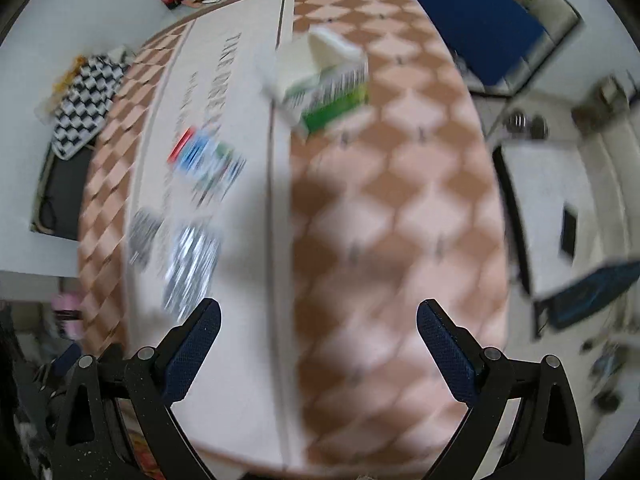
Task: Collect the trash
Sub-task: 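Raise both tools back over the table toward the remaining items, then grasp the Perfectlands milk carton with the left tool while the right tool grasps the white box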
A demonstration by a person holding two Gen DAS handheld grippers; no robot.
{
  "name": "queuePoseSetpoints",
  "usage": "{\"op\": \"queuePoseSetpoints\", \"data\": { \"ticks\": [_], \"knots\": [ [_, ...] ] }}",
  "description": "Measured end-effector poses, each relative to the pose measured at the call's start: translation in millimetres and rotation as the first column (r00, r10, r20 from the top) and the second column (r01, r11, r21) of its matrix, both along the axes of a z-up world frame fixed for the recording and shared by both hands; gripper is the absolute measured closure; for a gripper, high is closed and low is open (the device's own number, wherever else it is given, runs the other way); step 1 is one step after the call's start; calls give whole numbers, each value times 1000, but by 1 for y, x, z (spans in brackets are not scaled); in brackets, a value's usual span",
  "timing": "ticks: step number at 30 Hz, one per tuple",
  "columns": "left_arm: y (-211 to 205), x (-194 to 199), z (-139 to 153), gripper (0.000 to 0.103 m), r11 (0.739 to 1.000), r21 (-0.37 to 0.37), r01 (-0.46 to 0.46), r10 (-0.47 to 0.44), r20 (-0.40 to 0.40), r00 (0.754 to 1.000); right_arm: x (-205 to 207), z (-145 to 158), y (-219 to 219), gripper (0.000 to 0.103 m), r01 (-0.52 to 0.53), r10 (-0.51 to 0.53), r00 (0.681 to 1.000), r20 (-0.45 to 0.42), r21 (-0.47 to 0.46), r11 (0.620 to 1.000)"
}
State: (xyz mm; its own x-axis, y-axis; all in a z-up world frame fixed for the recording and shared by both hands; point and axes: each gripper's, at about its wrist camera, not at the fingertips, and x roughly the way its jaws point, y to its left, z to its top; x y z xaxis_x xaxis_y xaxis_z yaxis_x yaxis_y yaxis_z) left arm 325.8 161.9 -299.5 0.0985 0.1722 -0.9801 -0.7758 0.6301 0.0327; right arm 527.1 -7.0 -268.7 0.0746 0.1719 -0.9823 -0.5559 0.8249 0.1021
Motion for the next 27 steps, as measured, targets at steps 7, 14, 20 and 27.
{"op": "queuePoseSetpoints", "data": {
  "ticks": [7,14,20,27],
  "knots": [
    [41,69,-18,3,994,-59,-89,88,-8,996,117,-22,94,3,-185,190,981,22,-146,972],
    [67,121,-29,3,950,-245,-192,210,50,976,150,-69,145,3,-296,288,955,-68,-228,928],
    [74,154,-48,3,895,-378,-236,273,47,961,174,-85,150,11,-255,236,965,-113,-200,946],
    [75,166,-65,17,869,-414,-272,313,32,949,207,-84,137,12,-170,153,984,-95,-216,961]
  ]
}}
